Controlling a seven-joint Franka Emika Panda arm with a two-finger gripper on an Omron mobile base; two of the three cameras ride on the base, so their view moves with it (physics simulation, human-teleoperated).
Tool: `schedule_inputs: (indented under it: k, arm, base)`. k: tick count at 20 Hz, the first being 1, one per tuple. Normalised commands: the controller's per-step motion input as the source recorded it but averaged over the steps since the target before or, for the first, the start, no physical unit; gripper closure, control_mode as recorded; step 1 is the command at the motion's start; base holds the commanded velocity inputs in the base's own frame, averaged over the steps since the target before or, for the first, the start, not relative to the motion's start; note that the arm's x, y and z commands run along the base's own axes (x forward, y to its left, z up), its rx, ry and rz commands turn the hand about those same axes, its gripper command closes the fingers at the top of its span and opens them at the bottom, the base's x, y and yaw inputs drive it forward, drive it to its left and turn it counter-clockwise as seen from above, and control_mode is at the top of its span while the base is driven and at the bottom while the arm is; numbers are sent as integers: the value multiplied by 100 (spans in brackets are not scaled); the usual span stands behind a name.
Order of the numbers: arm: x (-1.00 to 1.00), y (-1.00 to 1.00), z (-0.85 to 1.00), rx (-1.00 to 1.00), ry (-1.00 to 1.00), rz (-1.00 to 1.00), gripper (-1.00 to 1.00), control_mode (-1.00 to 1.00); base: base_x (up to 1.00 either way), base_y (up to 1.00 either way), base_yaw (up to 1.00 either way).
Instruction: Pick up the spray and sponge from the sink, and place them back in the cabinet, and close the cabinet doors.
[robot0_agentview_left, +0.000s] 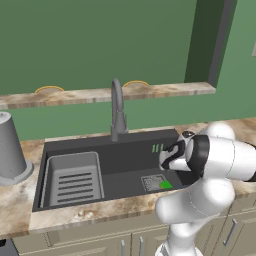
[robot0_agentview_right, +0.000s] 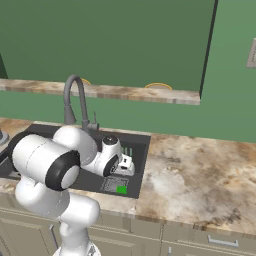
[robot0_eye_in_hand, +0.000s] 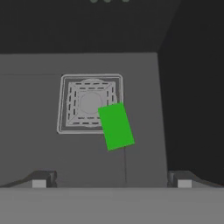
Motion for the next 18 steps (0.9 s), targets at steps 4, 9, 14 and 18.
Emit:
schedule_inputs:
  k: [4, 9, 14, 18]
  arm:
    - [10, 0, -14, 0, 0, 0, -100, -100]
    - [8, 0, -15, 0, 0, 0, -100, -100]
    - [8, 0, -15, 0, 0, 0, -100, -100]
    - [3, 0, -11, 0, 0, 0, -100, -100]
  base:
    - [0, 0, 0]
    - [0, 0, 0]
    - [0, 0, 0]
    - [0, 0, 0]
